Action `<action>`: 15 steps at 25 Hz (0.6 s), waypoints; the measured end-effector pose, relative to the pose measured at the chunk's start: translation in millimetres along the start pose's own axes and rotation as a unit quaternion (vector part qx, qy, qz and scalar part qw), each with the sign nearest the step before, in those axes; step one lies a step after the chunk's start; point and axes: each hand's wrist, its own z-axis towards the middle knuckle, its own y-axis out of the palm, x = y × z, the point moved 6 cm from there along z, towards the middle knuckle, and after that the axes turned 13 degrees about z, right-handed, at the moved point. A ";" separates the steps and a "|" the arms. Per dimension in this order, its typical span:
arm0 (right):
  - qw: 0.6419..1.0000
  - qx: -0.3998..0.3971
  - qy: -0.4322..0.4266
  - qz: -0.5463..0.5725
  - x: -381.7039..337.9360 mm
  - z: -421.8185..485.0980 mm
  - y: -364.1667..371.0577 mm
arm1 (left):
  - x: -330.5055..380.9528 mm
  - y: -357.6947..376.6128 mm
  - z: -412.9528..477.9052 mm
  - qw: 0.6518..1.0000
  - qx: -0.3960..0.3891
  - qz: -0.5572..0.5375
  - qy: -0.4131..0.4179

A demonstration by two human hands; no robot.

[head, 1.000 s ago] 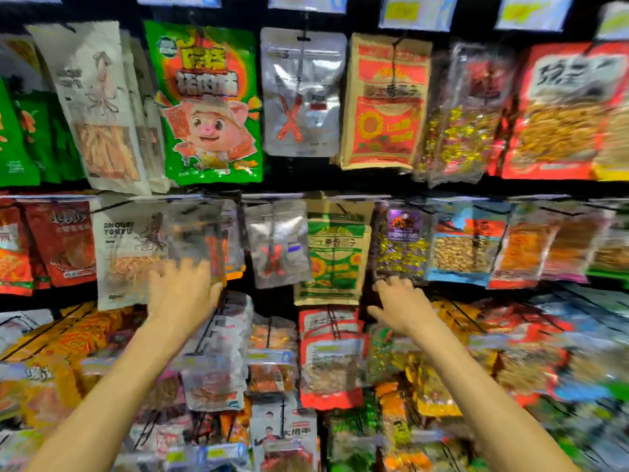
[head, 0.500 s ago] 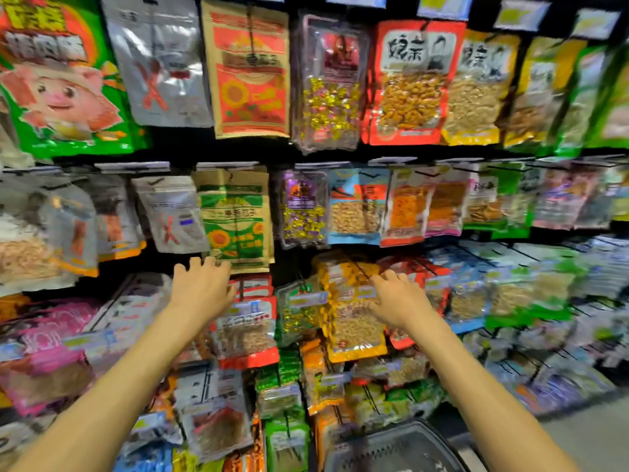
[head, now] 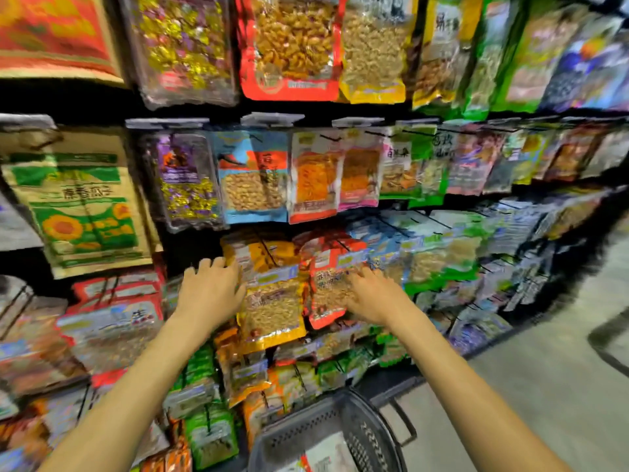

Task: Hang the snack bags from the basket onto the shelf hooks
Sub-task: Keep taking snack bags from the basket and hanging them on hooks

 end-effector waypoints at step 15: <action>0.980 -0.187 -0.063 -0.011 116.8 70.1 144.9 | 150.7 110.5 -16.2 0.980 -0.189 -0.044 -0.034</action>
